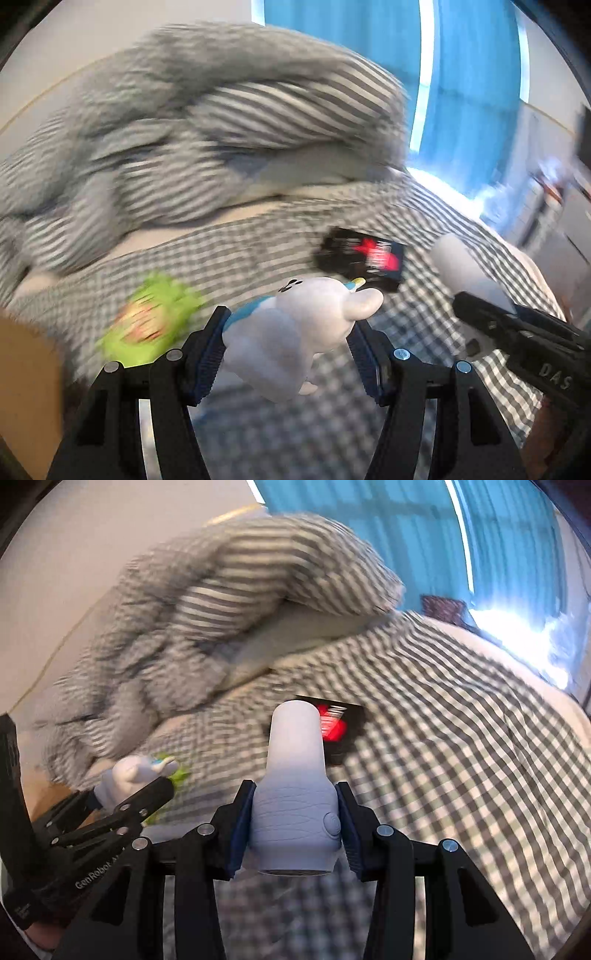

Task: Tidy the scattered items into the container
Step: 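Carry the bottle and plush toy into the cardboard box and release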

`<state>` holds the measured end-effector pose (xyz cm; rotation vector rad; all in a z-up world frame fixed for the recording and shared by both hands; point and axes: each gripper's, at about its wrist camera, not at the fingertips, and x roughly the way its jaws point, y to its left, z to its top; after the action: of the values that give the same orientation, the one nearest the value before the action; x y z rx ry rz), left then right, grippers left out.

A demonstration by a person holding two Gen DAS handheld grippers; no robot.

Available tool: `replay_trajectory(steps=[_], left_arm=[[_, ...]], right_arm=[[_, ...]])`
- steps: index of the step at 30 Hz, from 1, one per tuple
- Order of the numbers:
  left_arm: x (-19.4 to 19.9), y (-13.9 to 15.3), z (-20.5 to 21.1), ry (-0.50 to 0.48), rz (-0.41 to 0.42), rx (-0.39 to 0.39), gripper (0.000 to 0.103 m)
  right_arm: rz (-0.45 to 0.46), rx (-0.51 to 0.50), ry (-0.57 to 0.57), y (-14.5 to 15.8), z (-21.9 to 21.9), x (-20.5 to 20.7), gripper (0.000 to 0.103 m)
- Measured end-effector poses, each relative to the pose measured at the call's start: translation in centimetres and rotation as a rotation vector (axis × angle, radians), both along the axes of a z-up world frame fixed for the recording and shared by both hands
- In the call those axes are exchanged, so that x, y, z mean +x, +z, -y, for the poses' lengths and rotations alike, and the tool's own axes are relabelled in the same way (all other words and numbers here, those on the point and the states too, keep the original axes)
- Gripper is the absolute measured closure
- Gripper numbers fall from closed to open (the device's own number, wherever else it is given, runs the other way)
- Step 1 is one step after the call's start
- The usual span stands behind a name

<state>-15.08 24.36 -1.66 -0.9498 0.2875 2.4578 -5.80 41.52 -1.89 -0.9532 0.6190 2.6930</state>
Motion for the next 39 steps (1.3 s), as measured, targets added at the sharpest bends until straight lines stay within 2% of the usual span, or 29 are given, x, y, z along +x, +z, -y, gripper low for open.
replay_trajectory(steps=[3, 9, 16, 19, 23, 32, 33, 34, 36, 38, 39], left_arm=[[1.9, 2.3, 5.2, 0.086, -0.002, 0.021, 0.039], [5.1, 7.2, 16.1, 0.24, -0.081, 0.03, 0.039], [6.8, 10.1, 28.1, 0.464, -0.1, 0.035, 0.039], [6.8, 9.9, 32.4, 0.545, -0.094, 0.028, 0.038], [6.7, 8.3, 36.6, 0.613, -0.05, 0.029, 0.038], [4.2, 2.7, 40.1, 0.681, 0.056, 0.013, 0.037], [4.0, 2.3, 40.0, 0.68, 0.061, 0.0, 0.034], [3.9, 2.0, 39.9, 0.687, 0.061, -0.026, 0.033], [3.9, 1.9, 39.9, 0.725, 0.037, -0.086, 0.016], [4.1, 2.4, 40.2, 0.749, 0.02, -0.085, 0.009], [4.2, 2.7, 40.4, 0.751, 0.018, -0.067, 0.006]], right_arm=[[-0.022, 0.036, 0.068, 2.2, 4.5, 1.1, 0.06], [-0.061, 0.087, 0.249, 5.7, 15.6, 1.1, 0.06], [-0.117, 0.108, 0.488, 9.3, 29.2, -0.2, 0.06], [-0.122, 0.13, 0.554, 9.4, 33.9, -1.1, 0.06], [-0.084, 0.155, 0.624, 8.3, 38.3, -3.0, 0.06], [0.065, 0.202, 0.658, 2.8, 42.5, -7.7, 0.06], [0.075, 0.207, 0.653, 2.4, 42.5, -8.0, 0.059], [0.08, 0.212, 0.65, 2.1, 42.4, -8.1, 0.048], [0.071, 0.219, 0.642, 2.2, 42.2, -7.9, 0.04], [0.057, 0.23, 0.628, 2.6, 42.1, -7.7, 0.031], [0.046, 0.246, 0.607, 2.9, 41.9, -7.5, 0.02]])
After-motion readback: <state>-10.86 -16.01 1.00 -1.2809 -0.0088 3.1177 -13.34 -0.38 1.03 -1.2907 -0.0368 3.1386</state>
